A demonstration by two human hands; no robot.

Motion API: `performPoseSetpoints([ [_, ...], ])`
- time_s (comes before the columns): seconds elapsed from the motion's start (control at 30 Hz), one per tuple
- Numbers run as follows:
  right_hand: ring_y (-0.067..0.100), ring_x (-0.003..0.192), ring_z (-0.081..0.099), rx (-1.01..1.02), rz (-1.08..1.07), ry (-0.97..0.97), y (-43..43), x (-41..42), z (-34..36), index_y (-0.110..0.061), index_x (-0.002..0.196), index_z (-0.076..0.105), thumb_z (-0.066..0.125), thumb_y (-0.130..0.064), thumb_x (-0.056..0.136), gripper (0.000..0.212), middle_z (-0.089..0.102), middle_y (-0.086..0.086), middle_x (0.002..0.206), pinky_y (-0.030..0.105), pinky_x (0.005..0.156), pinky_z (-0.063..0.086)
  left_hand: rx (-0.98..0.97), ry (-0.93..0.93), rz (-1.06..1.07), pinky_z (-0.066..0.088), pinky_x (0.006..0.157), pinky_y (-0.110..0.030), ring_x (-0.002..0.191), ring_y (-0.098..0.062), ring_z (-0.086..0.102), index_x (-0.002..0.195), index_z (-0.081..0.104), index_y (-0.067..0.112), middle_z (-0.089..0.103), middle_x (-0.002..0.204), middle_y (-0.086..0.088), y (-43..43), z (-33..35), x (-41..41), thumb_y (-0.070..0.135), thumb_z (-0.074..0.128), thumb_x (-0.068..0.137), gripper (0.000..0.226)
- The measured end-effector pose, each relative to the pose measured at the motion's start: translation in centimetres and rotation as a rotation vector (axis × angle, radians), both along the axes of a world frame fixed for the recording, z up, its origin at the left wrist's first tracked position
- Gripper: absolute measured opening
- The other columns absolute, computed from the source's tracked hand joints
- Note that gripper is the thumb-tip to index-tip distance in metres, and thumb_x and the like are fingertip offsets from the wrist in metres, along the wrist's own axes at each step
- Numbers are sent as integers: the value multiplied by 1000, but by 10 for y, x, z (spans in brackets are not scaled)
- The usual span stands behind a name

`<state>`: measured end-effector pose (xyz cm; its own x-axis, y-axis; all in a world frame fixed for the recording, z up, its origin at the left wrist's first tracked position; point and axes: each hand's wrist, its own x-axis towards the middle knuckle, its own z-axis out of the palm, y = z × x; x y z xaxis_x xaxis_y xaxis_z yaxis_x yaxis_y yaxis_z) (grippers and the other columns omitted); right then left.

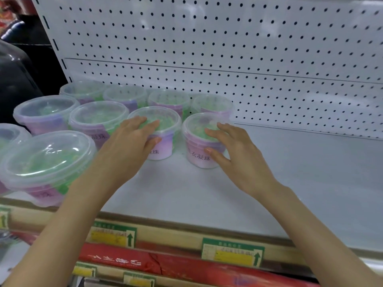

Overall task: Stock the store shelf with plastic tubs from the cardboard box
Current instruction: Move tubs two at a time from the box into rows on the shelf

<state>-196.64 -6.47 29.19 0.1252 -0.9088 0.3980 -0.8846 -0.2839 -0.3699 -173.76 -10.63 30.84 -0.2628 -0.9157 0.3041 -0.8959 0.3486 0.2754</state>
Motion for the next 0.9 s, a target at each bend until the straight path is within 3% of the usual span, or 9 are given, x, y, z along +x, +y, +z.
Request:
performPoseSetpoints([
  [0.17, 15, 139, 23, 3, 12, -17, -1, 1, -1, -28, 133, 47, 55, -38, 90, 45, 37, -3, 146, 34, 108, 27, -17, 31, 5, 23, 110, -38, 137, -26, 27, 139, 42, 19, 36, 147, -10, 0, -2, 0, 28, 48, 94, 47],
  [0.33, 15, 131, 32, 11, -6, -43, -5, 4, 1, -27, 124, 52, 61, -41, 84, 43, 41, -5, 136, 31, 100, 33, -19, 56, 1, 24, 109, -39, 138, -25, 26, 139, 43, 20, 37, 146, -9, -1, -3, 1, 28, 48, 94, 46],
  [0.53, 8, 123, 34, 57, 43, -91, -12, -2, 2, -29, 121, 54, 65, -35, 84, 38, 42, -12, 127, 9, 80, 25, -52, 113, -13, 23, 110, -37, 138, -25, 25, 138, 44, 15, 38, 146, -11, 0, -8, 1, 25, 49, 94, 46],
  [0.63, 5, 121, 34, 96, 92, -143, -16, -7, 3, -29, 120, 55, 66, -33, 84, 38, 40, -17, 122, -2, 85, 20, -61, 125, -24, 23, 110, -39, 137, -28, 27, 137, 46, 13, 40, 144, -14, -3, -13, 3, 24, 51, 93, 45],
  [0.77, -1, 119, 32, 137, 139, -205, -20, -14, 4, -32, 117, 56, 66, -33, 84, 35, 39, -20, 121, 9, 90, 24, -87, 145, -44, 23, 110, -42, 137, -29, 28, 135, 48, 11, 41, 143, -15, -4, -19, 5, 23, 50, 93, 44],
  [0.9, 2, 125, 33, 157, 167, -211, -22, -19, 5, -31, 119, 56, 67, -32, 83, 37, 42, -20, 122, 7, 94, 22, -109, 177, -51, 20, 113, -41, 138, -28, 27, 135, 48, 10, 41, 144, -15, -3, -21, 4, 22, 50, 93, 43],
])
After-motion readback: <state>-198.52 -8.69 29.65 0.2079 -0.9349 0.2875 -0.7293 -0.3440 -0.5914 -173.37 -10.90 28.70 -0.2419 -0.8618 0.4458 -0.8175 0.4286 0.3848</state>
